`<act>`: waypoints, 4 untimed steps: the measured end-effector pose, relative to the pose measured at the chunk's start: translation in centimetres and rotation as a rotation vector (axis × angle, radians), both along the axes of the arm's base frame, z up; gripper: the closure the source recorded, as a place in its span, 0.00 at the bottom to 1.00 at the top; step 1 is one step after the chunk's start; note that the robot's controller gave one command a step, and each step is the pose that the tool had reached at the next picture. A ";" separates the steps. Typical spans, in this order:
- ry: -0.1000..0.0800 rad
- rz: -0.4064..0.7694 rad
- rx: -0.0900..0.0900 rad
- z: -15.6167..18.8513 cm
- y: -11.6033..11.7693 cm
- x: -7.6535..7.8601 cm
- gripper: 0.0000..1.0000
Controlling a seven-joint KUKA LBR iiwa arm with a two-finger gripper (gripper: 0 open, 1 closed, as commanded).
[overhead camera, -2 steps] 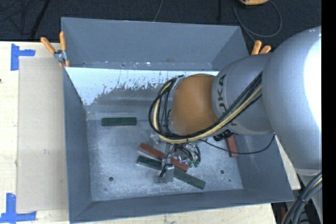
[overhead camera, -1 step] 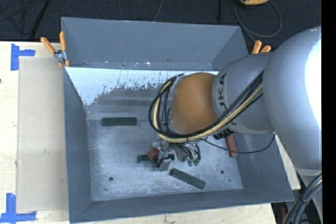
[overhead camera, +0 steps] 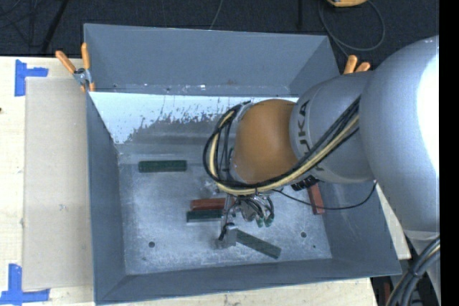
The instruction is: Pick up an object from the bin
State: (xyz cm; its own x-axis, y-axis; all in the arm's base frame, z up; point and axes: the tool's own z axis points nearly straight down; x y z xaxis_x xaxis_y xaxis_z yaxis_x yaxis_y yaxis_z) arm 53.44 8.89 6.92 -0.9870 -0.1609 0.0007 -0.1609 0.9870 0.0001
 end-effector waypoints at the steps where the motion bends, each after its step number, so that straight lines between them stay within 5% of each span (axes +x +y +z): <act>1: 0.000 0.001 0.000 0.0 0.0 0.0 1.00; 2: -0.011 -0.066 0.002 8.9 0.3 3.2 1.00; 3: -0.001 -0.064 0.000 8.4 0.3 3.0 0.00; 4: 0.002 0.116 0.000 0.5 -3.7 0.8 0.00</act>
Offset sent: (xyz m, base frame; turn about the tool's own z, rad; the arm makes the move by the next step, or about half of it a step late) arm 0.0000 0.0000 0.0000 0.0000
